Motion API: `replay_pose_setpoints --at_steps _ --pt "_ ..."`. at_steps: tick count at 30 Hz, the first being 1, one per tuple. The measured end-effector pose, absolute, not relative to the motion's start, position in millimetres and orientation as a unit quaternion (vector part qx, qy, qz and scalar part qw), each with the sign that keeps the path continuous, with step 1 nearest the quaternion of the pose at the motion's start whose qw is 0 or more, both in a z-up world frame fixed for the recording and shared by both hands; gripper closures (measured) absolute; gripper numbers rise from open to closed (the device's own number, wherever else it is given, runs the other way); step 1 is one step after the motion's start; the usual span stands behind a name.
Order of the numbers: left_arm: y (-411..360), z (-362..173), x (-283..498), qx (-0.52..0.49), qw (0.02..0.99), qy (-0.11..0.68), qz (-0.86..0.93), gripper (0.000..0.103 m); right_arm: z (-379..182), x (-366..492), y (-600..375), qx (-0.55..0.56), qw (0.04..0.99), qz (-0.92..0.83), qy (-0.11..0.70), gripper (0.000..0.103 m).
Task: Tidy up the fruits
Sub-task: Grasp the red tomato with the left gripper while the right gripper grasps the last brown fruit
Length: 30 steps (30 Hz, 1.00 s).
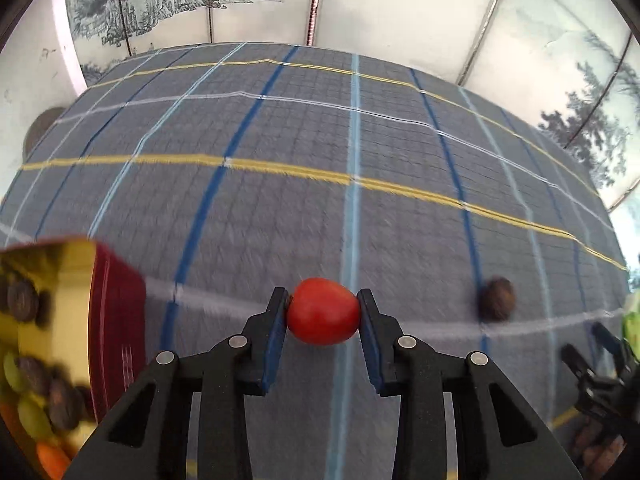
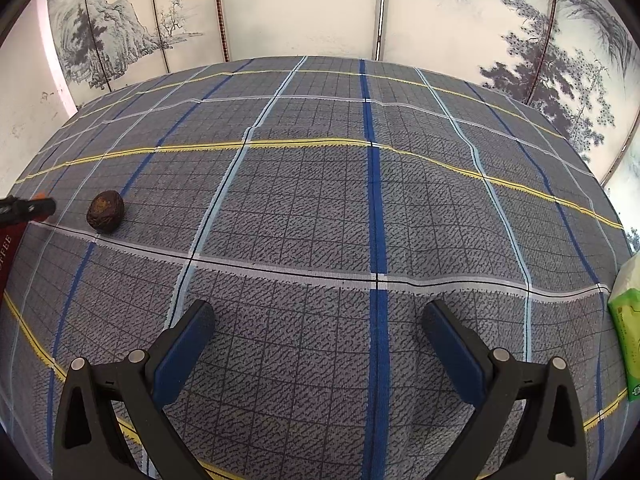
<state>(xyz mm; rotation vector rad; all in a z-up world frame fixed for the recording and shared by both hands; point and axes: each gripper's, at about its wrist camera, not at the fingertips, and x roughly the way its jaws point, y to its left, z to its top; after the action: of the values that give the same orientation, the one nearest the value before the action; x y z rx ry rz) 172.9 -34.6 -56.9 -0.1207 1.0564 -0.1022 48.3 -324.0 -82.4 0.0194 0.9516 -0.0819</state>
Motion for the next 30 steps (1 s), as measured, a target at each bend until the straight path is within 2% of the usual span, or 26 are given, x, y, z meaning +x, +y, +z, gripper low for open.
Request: replay_pose_setpoints --at_steps 10,19,23,25,26,27,30 --pt "-53.4 -31.9 98.3 -0.037 0.876 0.475 -0.069 0.067 -82.5 42.2 -322.4 0.014 0.889 -0.041 0.456 0.0" --pt "-51.6 -15.3 43.9 -0.021 0.886 0.456 -0.08 0.067 -49.7 44.0 -272.3 0.033 0.914 0.131 0.382 0.001" --pt "-44.3 -9.8 33.9 -0.025 0.888 0.452 -0.078 0.067 -48.9 65.2 -238.0 0.002 0.909 0.167 0.382 0.011" --pt "-40.4 -6.5 30.1 -0.027 0.89 0.449 -0.076 0.067 -54.7 77.1 -221.9 -0.015 0.904 0.171 0.391 0.021" --pt "-38.9 -5.4 29.1 -0.027 0.891 0.447 -0.075 0.067 -58.4 83.9 -214.9 -0.022 0.9 0.174 0.398 0.033" --pt "-37.2 -3.2 27.1 -0.025 0.892 0.444 -0.073 0.067 -61.7 89.0 -209.6 -0.028 0.898 0.174 0.403 0.038" --pt "-32.7 2.3 22.8 -0.024 0.896 0.437 -0.071 0.067 -71.4 104.7 -199.5 -0.04 0.891 0.172 0.419 0.039"
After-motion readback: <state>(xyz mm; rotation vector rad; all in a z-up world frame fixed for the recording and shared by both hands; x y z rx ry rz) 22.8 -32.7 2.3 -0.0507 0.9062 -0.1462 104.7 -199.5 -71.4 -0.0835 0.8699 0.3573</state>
